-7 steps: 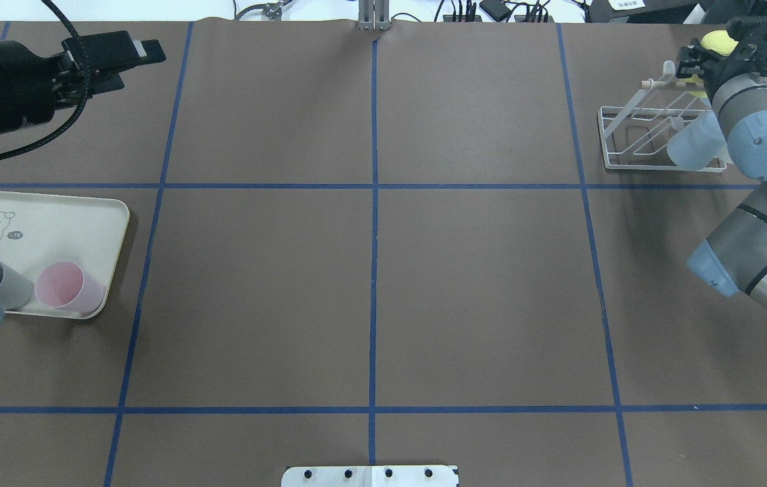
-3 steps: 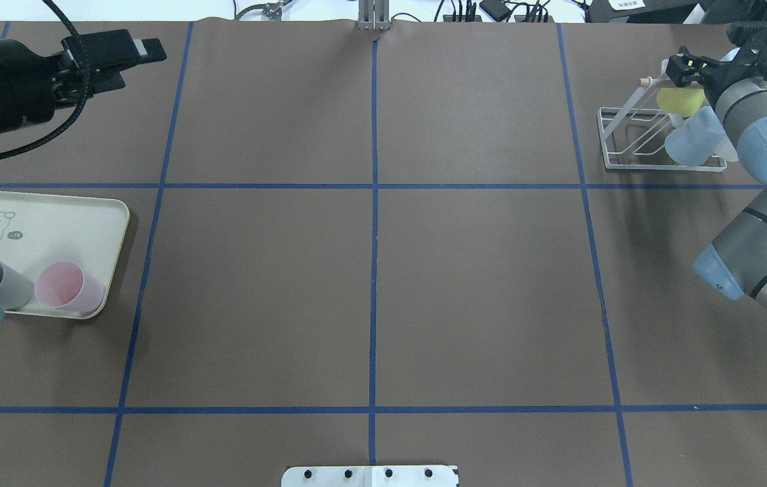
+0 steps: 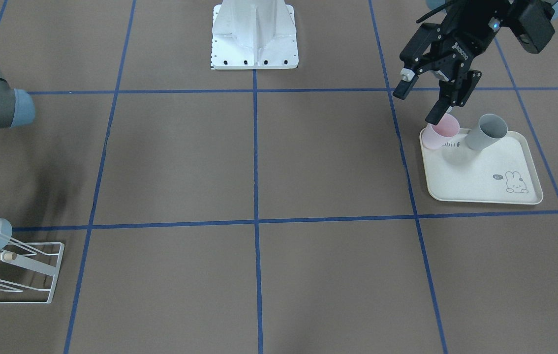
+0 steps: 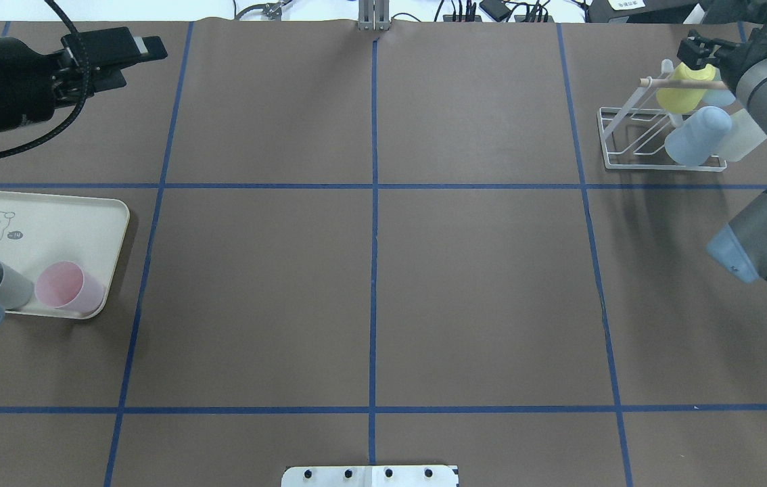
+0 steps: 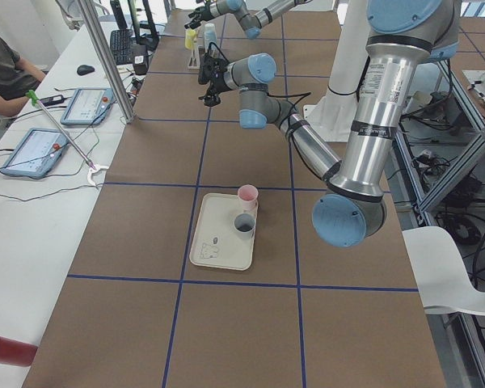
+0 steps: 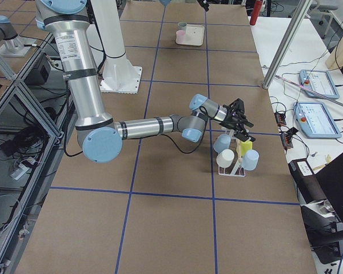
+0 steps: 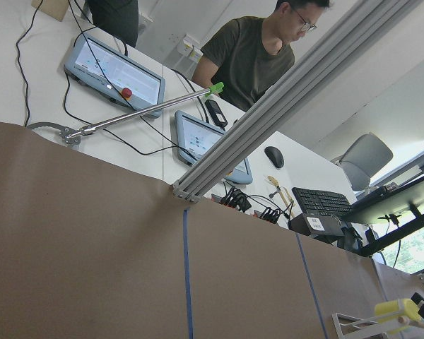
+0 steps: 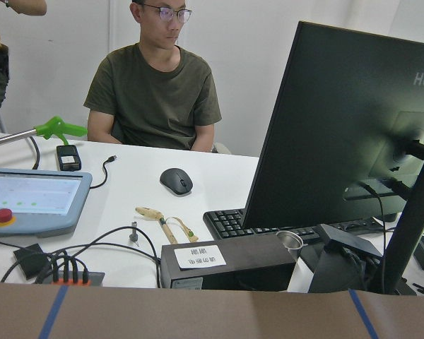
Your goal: Transfer IKEA cup to right arm and place on rack
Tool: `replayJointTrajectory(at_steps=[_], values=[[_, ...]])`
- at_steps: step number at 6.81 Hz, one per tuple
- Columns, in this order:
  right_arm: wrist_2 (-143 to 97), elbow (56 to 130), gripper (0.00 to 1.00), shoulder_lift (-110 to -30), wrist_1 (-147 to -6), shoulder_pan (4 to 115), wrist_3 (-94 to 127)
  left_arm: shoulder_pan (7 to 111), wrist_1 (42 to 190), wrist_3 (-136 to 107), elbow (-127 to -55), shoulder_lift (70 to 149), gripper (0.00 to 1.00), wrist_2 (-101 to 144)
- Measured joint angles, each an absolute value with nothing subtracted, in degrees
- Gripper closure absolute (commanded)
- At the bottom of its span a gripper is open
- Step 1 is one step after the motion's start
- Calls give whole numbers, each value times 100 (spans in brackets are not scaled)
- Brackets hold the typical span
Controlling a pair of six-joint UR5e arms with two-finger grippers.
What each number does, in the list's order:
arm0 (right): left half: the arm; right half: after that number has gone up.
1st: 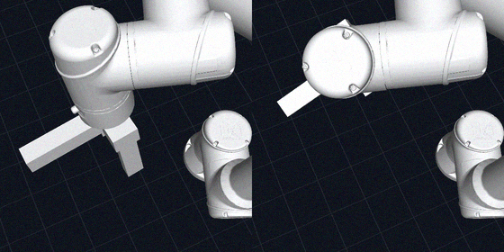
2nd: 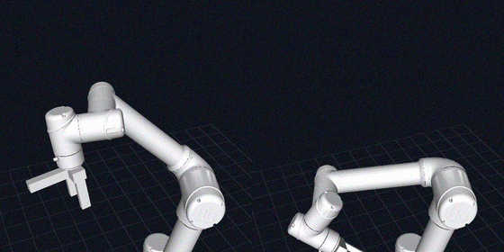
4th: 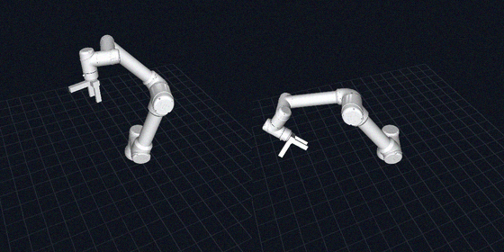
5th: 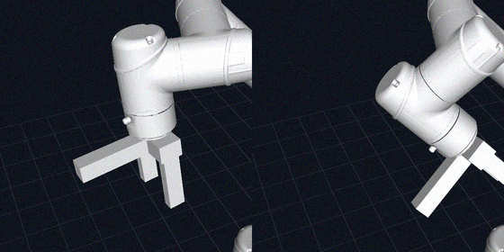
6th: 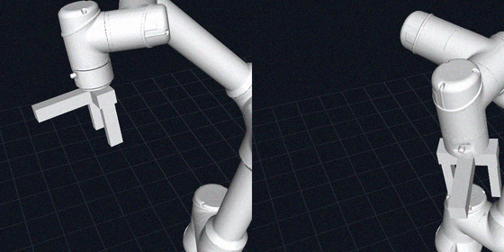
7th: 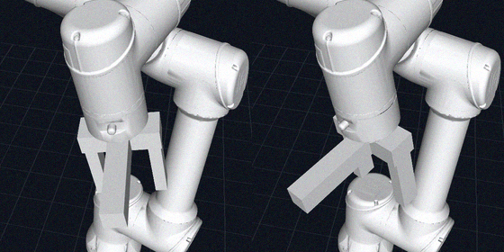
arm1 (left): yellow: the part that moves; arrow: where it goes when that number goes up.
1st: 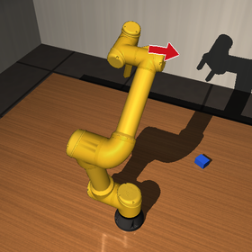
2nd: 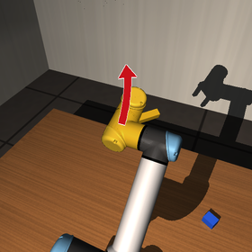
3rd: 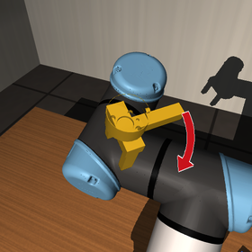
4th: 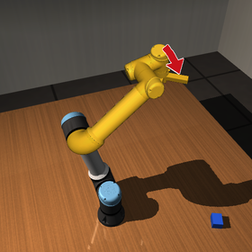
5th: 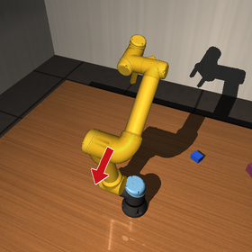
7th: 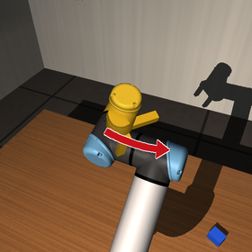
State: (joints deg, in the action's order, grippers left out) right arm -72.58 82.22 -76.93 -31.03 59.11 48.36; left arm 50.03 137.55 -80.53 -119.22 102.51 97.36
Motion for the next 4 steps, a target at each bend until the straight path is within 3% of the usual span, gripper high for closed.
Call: replayJointTrajectory(at_steps=[2, 4], values=[[-8209, 8698, 0, -7825, -3292, 6572, 4534, 5049, 13750, -7928, -11929, 10214, 0, 9895], [-9304, 10070, 0, -8072, -4609, 6992, 4399, 5416, 13733, -7318, -12055, 9845, 0, 10433]])
